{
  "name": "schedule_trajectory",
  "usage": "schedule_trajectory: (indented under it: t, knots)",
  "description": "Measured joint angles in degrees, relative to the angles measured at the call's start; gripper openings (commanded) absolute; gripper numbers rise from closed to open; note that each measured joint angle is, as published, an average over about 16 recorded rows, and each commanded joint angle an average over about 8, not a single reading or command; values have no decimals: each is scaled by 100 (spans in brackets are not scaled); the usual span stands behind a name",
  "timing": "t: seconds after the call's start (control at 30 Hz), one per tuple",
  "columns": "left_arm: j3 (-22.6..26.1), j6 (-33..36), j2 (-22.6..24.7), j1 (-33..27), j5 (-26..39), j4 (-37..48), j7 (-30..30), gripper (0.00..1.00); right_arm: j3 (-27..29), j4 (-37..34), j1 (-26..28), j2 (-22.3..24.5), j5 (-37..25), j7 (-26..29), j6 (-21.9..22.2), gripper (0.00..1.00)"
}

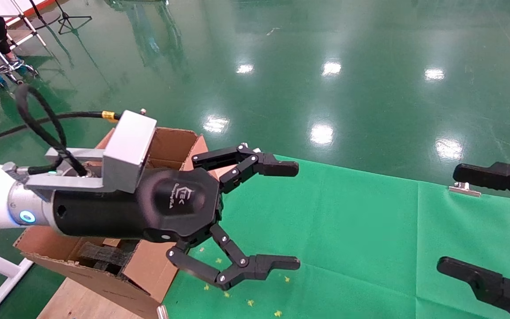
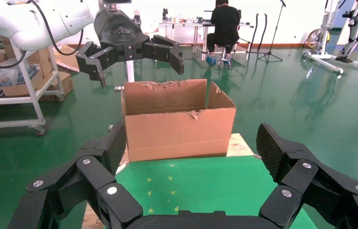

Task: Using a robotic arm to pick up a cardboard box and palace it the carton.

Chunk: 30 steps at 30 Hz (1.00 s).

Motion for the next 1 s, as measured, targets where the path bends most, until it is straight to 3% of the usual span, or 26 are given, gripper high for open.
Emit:
schedule_trajectory:
  t: [1.0]
  knots:
    - [30,-7,1,-33,15,31,-13,100,0,0,0,0,0,0,0,100]
